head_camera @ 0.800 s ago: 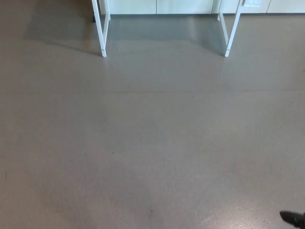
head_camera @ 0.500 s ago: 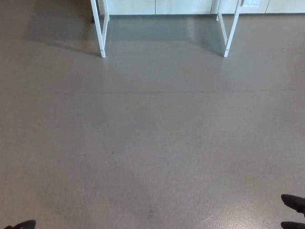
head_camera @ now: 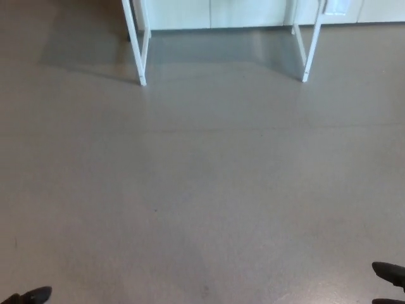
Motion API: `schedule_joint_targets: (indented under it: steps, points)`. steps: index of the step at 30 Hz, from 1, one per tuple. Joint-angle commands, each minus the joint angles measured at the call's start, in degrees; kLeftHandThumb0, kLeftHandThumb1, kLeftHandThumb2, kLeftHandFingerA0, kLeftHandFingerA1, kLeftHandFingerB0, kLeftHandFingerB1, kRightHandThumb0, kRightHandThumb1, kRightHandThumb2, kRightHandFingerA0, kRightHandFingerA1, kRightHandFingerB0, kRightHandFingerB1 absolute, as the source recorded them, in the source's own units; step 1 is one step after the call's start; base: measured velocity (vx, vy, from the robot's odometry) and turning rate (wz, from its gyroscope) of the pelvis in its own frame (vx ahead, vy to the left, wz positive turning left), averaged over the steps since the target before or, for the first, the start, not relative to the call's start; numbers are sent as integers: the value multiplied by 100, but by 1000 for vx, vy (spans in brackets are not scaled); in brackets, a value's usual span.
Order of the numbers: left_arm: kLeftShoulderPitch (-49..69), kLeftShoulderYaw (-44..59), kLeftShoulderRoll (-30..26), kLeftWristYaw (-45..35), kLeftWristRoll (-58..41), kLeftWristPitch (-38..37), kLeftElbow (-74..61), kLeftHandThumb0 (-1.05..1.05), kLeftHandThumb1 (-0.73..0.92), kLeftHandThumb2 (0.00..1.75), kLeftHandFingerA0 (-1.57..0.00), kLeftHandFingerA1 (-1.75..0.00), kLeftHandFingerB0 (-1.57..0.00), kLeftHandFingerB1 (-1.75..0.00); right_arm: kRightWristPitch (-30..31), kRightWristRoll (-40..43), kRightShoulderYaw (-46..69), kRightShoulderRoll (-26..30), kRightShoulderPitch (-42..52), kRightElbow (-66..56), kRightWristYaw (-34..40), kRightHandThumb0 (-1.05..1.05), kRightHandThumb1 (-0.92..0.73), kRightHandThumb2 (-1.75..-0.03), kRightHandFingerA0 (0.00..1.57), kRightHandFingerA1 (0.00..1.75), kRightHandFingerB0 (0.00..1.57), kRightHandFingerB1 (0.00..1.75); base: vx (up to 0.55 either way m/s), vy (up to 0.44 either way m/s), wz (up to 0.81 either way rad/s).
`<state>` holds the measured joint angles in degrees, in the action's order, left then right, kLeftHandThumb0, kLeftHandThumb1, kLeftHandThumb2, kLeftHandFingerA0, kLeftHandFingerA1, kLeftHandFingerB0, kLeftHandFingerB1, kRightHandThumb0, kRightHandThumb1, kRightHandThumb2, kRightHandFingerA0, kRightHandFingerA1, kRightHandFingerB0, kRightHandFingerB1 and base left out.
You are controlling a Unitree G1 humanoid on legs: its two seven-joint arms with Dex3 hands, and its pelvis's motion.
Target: The robot walks towards a desk on which a shovel is kept on the left hand side and a container is kept on the right hand side. The robot picks up the shovel using its left hand and places it in the container.
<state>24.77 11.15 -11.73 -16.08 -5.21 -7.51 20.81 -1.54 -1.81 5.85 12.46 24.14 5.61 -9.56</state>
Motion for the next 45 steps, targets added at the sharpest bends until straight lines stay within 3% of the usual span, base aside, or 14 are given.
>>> schedule_joint_targets:
  steps: [1, 7, 8, 16, 32, 42, 43, 45]
  points:
    - [19, 14, -110, -51, 12, -296, 42, -20, 46, 54, -46, -38, -36, -33, -127, 103, 33, 39, 21, -44, -85, -9, -36, -85, 45, 65, 30, 57, 0, 81, 1]
    - [53, 12, -126, -123, -16, -289, 13, -21, 47, 54, -44, -38, -35, -32, -127, 83, 18, 49, 13, -31, -97, -13, -35, -84, 46, 65, 30, 57, 103, 287, -23]
    - [61, 16, -125, -145, -41, -286, 1, -20, 47, 54, -44, -38, -35, -32, -131, 67, 13, 47, 19, -43, -88, -16, -53, -55, 53, 54, 40, 46, 287, 511, -26]
    - [65, -18, -115, -115, -40, -367, 71, -21, 46, 54, -44, -38, -35, -32, -206, -4, 1, 95, -20, 45, -102, -16, -53, -55, 53, 55, 41, 46, 174, 117, 4]
    - [193, -197, 162, -9, 35, -617, -82, -21, 47, 54, -44, -37, -36, -32, -328, -36, -91, 219, 43, 59, -179, -14, -54, -55, 54, 57, 39, 48, 190, -144, 2]
    - [155, -337, 400, 114, 83, -586, -409, -24, 48, 55, -44, -37, -37, -33, -315, 25, -101, 202, 114, 68, -240, -15, -55, -55, 51, 57, 38, 48, 245, 161, -17]
    - [229, -431, 412, 257, 267, -537, -550, -32, 41, 61, -41, -42, -36, -39, -383, 10, -135, 179, 120, 113, -243, -16, -55, -56, 51, 57, 38, 48, 245, 139, 8]
    - [270, -480, 405, 284, 313, -614, -520, -24, 47, 54, -45, -37, -38, -33, -374, -2, -145, 175, 132, 110, -229, -16, -54, -56, 52, 56, 38, 48, 238, 110, 3]
